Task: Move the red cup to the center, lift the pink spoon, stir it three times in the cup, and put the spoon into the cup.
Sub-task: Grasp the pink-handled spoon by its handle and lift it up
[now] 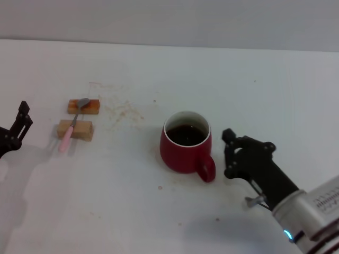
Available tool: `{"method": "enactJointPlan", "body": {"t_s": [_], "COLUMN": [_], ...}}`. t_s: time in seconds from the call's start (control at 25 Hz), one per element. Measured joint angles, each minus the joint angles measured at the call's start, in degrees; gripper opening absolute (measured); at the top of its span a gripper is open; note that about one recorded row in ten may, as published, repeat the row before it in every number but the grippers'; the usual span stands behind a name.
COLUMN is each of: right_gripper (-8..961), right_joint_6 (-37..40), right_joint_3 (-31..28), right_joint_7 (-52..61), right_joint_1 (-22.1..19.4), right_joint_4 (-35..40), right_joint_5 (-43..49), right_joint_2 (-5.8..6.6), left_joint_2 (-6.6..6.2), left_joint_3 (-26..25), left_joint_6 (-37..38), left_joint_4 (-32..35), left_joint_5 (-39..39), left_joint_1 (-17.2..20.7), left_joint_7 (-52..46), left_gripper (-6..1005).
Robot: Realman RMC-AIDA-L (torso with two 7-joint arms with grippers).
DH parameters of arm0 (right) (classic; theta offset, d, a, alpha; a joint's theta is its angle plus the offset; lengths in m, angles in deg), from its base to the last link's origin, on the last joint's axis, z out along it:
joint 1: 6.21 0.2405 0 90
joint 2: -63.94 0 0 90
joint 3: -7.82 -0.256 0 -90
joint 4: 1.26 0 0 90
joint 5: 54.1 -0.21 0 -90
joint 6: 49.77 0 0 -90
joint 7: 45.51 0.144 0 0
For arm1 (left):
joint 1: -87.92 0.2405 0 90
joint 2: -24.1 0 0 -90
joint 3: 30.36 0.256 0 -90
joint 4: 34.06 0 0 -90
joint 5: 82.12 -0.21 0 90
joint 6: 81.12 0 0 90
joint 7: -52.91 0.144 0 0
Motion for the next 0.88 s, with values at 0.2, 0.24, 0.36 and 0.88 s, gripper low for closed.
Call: {"method": "enactJointPlan", "body": {"t_s": [0.2,0.24,0.36,0.88], "right_gripper": [0,0,1,1], "right_joint_6": [6.7,7.5,9.0,12.3], "right_joint_3": [-0.4,-0.8,-2.3,-3.8], "right_joint_7": [0.0,-0.1,-0.1,-0.2], "right_joint_1": [-3.8,-4.6,-6.8,-12.2], "right_joint_4": [0.9,1.2,1.8,2.4], "right_joint_5": [-0.3,-0.4,-0.5,-0.6], "right_joint_2": [0.0,0.0,0.0,0.09], "left_joint_2": [0.03,0.06,0.09,0.17], "left_joint_3": [1.5,2.4,4.4,6.9], "left_joint_6": [0.0,0.0,0.0,-3.4], "left_joint_4": [0.1,0.1,-0.1,-0.4], "left_joint_5": [-0.2,-0.2,0.0,0.3], "left_joint_1": [0.4,0.6,0.8,1.0], "left_joint_7": [-0.2,-0.2,-0.2,-5.7], "left_gripper": [809,809,809,809]}}
